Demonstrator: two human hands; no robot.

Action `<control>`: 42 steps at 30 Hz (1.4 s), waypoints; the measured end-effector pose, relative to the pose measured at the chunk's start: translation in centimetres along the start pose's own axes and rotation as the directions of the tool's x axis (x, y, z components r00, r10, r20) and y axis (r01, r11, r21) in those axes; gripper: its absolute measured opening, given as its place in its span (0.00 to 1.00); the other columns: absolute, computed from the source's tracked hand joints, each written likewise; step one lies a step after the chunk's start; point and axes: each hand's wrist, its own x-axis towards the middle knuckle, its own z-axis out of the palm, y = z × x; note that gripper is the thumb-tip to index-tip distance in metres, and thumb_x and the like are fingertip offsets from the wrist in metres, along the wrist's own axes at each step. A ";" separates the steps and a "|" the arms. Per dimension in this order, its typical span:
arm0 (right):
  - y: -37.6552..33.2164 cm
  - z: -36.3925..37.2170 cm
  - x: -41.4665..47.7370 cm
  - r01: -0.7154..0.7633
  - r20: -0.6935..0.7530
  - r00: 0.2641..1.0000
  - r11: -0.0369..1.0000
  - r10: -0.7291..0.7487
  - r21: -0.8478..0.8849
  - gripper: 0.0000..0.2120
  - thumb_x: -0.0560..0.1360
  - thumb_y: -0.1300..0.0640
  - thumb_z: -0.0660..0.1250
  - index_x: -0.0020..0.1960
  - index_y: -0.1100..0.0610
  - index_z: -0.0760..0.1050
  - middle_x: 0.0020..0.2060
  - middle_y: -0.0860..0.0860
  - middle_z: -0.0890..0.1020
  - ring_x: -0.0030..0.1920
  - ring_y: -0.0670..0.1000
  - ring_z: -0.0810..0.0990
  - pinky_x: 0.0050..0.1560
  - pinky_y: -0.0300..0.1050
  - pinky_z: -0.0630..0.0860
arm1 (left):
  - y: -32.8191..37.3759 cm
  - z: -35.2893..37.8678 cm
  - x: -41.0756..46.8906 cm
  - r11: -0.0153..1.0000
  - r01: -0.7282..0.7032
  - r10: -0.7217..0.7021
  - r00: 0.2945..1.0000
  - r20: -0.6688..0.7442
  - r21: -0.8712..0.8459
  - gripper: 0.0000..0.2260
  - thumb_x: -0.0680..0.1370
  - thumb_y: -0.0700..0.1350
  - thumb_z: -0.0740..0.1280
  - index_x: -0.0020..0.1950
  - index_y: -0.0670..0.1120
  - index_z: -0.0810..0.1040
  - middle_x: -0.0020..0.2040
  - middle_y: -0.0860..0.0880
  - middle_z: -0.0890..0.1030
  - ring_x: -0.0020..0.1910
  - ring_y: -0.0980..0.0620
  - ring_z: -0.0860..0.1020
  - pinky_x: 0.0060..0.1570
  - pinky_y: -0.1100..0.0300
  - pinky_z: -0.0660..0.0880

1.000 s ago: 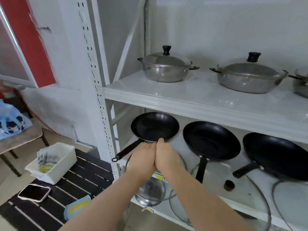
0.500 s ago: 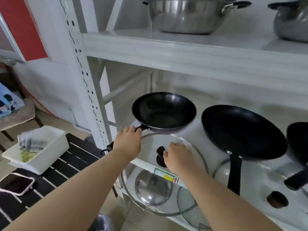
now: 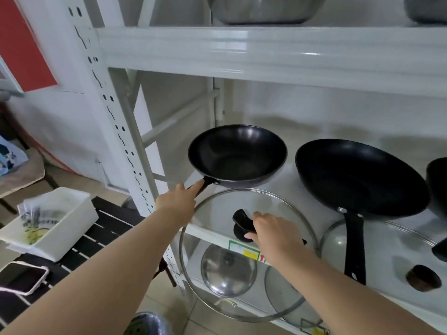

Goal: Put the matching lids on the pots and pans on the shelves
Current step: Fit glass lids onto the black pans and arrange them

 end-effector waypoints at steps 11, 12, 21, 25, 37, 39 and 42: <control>1.9 -2.4 -4.9 0.004 -0.105 0.994 0.995 0.007 0.098 0.18 0.77 0.39 0.59 0.55 0.52 0.71 0.46 0.48 0.81 0.45 0.52 0.82 0.34 0.42 0.65 | -0.8 -0.8 1.1 0.973 0.024 0.008 0.990 0.140 -0.228 0.22 0.81 0.53 0.53 0.74 0.66 0.53 0.61 0.46 0.75 0.55 0.43 0.77 0.55 0.46 0.77; 1.9 -2.8 -5.0 0.002 -0.115 0.993 0.993 0.011 0.114 0.18 0.76 0.38 0.59 0.55 0.52 0.71 0.46 0.48 0.81 0.46 0.53 0.82 0.36 0.42 0.66 | -0.9 -0.8 1.3 0.971 0.028 0.010 0.988 0.156 -0.238 0.22 0.81 0.53 0.53 0.74 0.66 0.53 0.63 0.46 0.75 0.57 0.42 0.77 0.57 0.46 0.76; 1.8 -5.2 -6.2 0.029 -0.177 0.984 0.985 0.001 0.169 0.17 0.76 0.38 0.60 0.57 0.50 0.70 0.45 0.46 0.81 0.44 0.49 0.81 0.30 0.37 0.64 | -0.9 -2.5 1.5 0.923 0.028 0.073 0.966 0.248 -0.384 0.21 0.83 0.48 0.54 0.76 0.58 0.59 0.73 0.45 0.69 0.68 0.42 0.70 0.66 0.55 0.65; 2.2 -6.1 -5.7 0.039 -0.198 0.980 0.985 -0.005 0.168 0.18 0.76 0.38 0.61 0.58 0.50 0.71 0.45 0.46 0.81 0.44 0.48 0.81 0.32 0.37 0.66 | -1.2 -2.9 1.5 0.862 0.086 0.048 0.967 0.250 -0.499 0.19 0.83 0.47 0.56 0.74 0.57 0.64 0.69 0.45 0.74 0.63 0.41 0.75 0.60 0.56 0.69; 4.2 -7.3 -1.0 0.070 -0.228 0.973 0.983 -0.030 0.168 0.17 0.76 0.39 0.62 0.57 0.50 0.72 0.45 0.46 0.81 0.44 0.49 0.81 0.41 0.42 0.76 | -1.1 -5.0 2.4 0.594 0.485 -0.181 0.858 0.481 -0.642 0.17 0.81 0.47 0.58 0.42 0.37 0.78 0.35 0.38 0.80 0.38 0.40 0.81 0.56 0.40 0.77; 4.9 -7.3 0.7 0.076 -0.227 0.973 0.980 -0.033 0.185 0.17 0.75 0.39 0.62 0.57 0.49 0.72 0.45 0.46 0.81 0.45 0.49 0.81 0.41 0.42 0.75 | -1.4 -4.6 3.1 0.537 0.532 -0.193 0.833 0.519 -0.655 0.16 0.81 0.48 0.60 0.49 0.35 0.79 0.40 0.35 0.82 0.40 0.38 0.82 0.54 0.40 0.78; 5.8 -7.6 3.5 0.070 -0.226 0.974 0.970 -0.016 0.232 0.16 0.75 0.39 0.63 0.55 0.49 0.73 0.44 0.46 0.82 0.45 0.49 0.81 0.43 0.44 0.78 | -1.9 -3.9 4.0 0.458 0.599 -0.174 0.785 0.594 -0.657 0.17 0.82 0.48 0.59 0.57 0.35 0.76 0.46 0.34 0.83 0.41 0.38 0.82 0.52 0.43 0.80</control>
